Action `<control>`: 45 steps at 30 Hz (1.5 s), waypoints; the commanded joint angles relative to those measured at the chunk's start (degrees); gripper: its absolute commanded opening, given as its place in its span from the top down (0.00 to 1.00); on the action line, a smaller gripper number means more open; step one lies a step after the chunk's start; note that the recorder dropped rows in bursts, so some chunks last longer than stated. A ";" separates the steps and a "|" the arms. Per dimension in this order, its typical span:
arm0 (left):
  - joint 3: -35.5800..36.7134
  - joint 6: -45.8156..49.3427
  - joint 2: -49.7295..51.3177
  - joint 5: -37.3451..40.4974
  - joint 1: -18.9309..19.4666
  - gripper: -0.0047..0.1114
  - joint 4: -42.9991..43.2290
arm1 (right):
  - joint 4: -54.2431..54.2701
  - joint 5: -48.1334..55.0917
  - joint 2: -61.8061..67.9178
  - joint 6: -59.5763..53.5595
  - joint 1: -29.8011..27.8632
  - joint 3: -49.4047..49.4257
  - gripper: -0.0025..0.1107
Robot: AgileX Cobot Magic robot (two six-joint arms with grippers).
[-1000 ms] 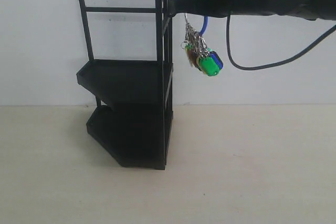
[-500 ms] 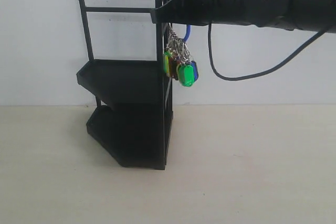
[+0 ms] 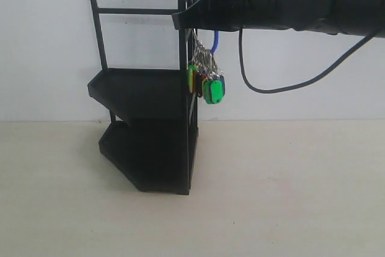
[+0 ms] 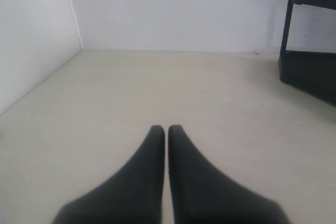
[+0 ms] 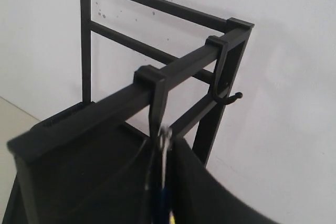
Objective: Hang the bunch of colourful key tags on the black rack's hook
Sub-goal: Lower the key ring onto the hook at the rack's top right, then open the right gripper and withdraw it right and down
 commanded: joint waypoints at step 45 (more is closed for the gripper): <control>-0.14 -0.32 0.20 -0.15 -0.07 0.92 0.01 | -8.94 54.17 -13.10 14.57 -10.05 15.13 0.98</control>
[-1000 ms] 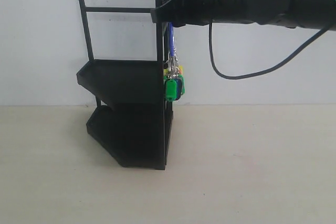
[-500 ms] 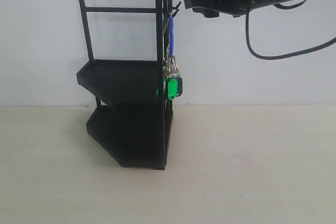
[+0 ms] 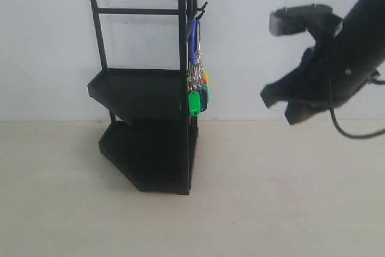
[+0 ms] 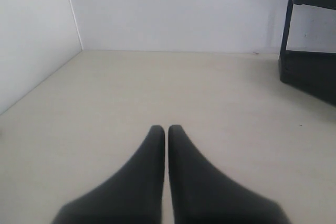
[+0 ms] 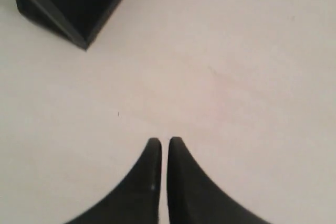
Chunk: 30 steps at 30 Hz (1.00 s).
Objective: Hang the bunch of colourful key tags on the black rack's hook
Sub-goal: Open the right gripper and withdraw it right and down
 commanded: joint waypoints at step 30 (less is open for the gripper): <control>-0.14 -0.32 0.20 -0.15 -0.07 0.92 0.01 | 0.03 1.12 -4.04 4.91 -0.13 16.04 0.98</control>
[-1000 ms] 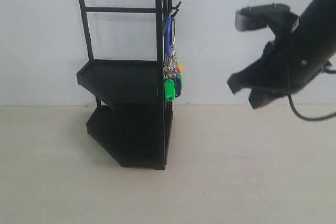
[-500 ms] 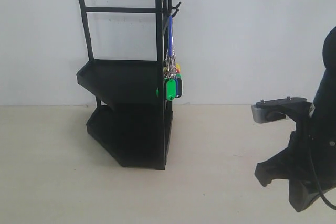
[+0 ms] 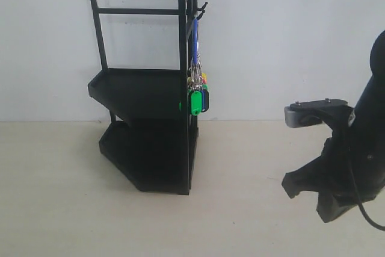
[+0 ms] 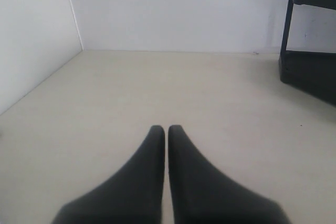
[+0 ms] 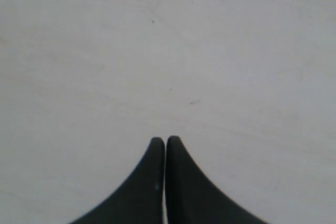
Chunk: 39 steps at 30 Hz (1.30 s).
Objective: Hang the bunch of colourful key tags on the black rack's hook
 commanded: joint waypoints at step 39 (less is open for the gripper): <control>-0.14 -0.32 0.20 -0.15 -0.07 0.92 0.01 | 7.05 -60.70 -74.48 -2.79 -1.15 62.67 0.98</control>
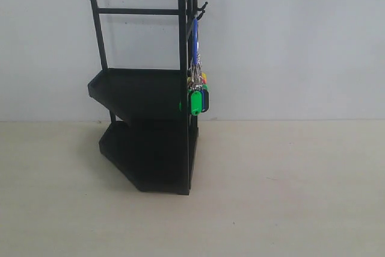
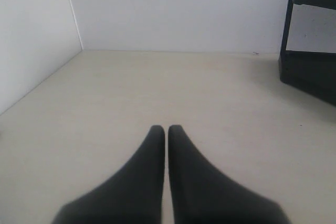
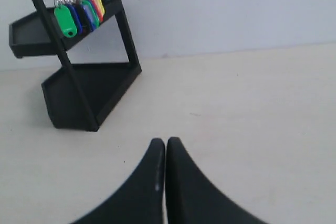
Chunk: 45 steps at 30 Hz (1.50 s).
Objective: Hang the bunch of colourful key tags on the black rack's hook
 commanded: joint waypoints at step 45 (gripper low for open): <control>-0.14 -0.32 0.20 -0.28 -0.07 0.92 0.01 | -1.03 27.88 -22.60 -3.60 -9.37 1.56 0.98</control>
